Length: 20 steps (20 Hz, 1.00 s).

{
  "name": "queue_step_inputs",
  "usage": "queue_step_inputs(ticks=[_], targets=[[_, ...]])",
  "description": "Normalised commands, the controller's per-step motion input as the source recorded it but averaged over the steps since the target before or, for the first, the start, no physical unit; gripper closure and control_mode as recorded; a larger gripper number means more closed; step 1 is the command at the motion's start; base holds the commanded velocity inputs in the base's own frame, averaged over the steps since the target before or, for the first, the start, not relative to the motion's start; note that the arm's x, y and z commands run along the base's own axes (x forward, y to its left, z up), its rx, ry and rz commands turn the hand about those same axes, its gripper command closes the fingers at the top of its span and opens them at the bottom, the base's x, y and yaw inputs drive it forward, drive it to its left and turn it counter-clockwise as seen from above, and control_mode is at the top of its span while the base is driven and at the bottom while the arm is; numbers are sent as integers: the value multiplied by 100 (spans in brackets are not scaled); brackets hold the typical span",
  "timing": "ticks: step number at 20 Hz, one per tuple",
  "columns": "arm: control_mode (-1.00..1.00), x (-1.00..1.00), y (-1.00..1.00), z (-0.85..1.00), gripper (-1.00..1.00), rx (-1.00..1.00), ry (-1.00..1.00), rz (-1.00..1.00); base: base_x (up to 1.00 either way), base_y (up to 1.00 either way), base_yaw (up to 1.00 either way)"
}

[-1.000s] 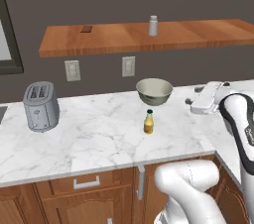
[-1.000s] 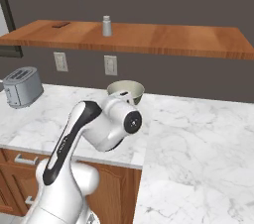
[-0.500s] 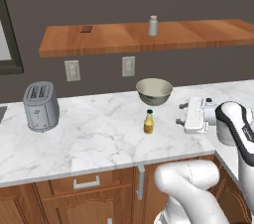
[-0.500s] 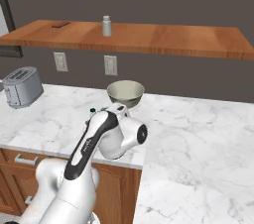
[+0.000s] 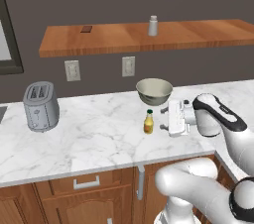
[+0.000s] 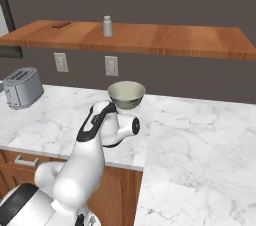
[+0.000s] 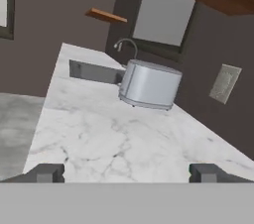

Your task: Pick the shaker and mustard from the counter and place them in the cabinet.

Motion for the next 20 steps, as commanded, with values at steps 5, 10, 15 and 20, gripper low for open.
queue_step_inputs(ticks=[5,10,15,20], targets=[[-100,6,-5,-10,-100,-3,0,3,0,0,0],[-100,2,-7,-7,-100,-3,0,-10,0,0,0],[-100,16,15,-6,-100,-3,0,-19,0,0,0],[-100,9,4,-11,-100,0,6,0,0,0,0]])
